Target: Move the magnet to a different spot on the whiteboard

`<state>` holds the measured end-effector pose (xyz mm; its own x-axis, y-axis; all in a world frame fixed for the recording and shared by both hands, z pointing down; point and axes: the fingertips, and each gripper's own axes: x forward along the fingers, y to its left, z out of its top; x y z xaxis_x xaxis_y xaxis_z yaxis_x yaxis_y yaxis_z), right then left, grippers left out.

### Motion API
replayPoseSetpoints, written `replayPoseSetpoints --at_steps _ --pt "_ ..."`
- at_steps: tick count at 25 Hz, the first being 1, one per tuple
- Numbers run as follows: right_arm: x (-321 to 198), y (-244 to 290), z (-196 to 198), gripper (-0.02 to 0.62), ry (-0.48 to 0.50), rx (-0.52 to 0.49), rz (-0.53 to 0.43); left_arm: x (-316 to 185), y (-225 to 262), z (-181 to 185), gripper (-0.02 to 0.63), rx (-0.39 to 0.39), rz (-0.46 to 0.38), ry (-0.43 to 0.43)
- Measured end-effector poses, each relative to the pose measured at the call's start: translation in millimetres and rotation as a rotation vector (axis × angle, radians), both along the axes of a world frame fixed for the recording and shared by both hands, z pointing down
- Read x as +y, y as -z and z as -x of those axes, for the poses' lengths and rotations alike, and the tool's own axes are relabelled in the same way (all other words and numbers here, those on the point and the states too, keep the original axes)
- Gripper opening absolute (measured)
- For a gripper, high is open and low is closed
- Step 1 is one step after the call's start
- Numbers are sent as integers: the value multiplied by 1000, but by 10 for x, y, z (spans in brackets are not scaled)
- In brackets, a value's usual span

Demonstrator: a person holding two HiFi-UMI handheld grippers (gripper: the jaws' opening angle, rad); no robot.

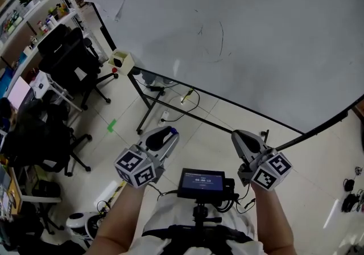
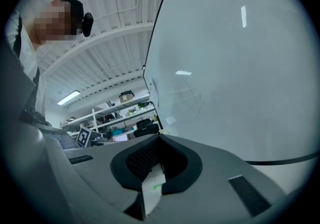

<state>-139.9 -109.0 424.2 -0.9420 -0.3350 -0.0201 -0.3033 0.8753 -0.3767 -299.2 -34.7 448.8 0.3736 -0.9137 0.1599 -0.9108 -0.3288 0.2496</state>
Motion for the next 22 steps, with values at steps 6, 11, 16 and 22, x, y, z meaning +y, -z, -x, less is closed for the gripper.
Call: replayPoseSetpoints --at_steps 6,11,16,22 --pt "196 -46 382 21 16 21 -29 163 -98 333 149 -2 8 -5" --pt "348 -65 660 21 22 32 -32 298 -130 581 147 0 8 -11" --pt "457 -135 809 21 29 40 -20 416 -135 759 147 -1 -1 1" --pt "595 -163 926 21 37 42 -21 606 -194 885 147 -1 3 14"
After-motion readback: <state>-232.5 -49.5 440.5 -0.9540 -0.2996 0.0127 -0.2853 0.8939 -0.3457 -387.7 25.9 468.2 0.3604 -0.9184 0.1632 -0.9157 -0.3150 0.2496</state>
